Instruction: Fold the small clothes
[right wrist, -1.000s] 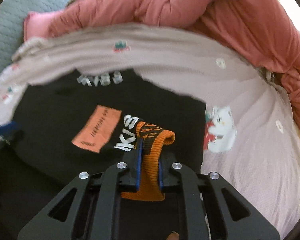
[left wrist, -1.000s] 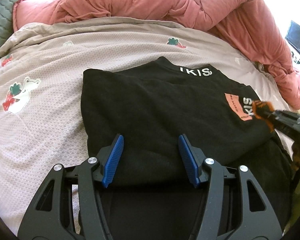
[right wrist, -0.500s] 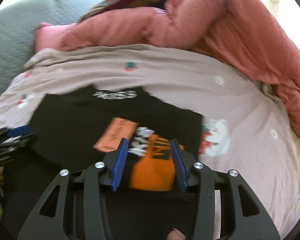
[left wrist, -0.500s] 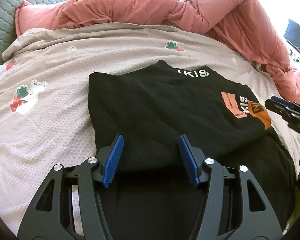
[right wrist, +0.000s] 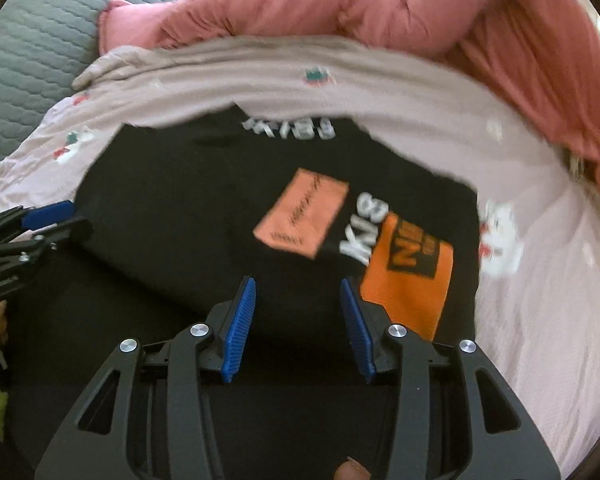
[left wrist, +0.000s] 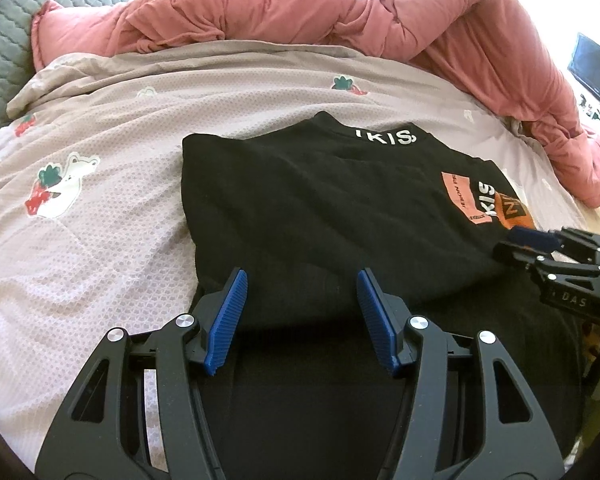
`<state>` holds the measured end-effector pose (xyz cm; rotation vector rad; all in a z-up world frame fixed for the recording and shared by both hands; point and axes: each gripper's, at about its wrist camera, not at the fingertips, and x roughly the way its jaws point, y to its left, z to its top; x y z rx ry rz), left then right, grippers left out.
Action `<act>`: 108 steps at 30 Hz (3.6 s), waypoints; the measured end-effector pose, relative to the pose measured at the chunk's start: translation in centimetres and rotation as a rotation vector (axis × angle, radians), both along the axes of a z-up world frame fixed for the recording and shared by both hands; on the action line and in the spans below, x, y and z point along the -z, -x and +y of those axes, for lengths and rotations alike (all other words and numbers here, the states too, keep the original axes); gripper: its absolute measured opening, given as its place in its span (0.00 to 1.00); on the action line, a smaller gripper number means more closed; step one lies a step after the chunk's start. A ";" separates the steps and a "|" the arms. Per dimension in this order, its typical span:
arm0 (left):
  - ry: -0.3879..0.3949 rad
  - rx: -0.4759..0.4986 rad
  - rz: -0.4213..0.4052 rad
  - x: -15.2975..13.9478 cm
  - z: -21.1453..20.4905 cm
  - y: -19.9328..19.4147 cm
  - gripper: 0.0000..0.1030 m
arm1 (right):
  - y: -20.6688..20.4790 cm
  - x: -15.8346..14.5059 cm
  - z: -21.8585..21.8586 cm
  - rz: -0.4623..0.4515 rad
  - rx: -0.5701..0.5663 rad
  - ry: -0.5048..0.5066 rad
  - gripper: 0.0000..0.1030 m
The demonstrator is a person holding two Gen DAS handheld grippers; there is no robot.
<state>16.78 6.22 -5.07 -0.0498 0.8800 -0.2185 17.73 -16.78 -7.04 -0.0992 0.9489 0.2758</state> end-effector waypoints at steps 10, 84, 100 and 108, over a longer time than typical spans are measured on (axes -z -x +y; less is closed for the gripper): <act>0.022 -0.013 -0.013 -0.5 0.6 0.8 0.48 | 0.5 -0.6 -0.3 -0.004 0.005 -0.036 0.52; -0.064 -0.166 -0.065 -5.6 5.2 12.5 0.91 | 10.7 -7.5 -6.4 -0.151 0.077 -0.077 0.95; -0.010 -0.153 0.053 -2.3 7.3 14.7 0.91 | 13.3 -5.1 -7.5 -0.086 0.057 -0.029 0.95; 0.066 -0.110 0.108 -0.9 7.5 16.1 0.91 | 14.3 -4.9 -8.8 -0.080 0.065 -0.010 0.95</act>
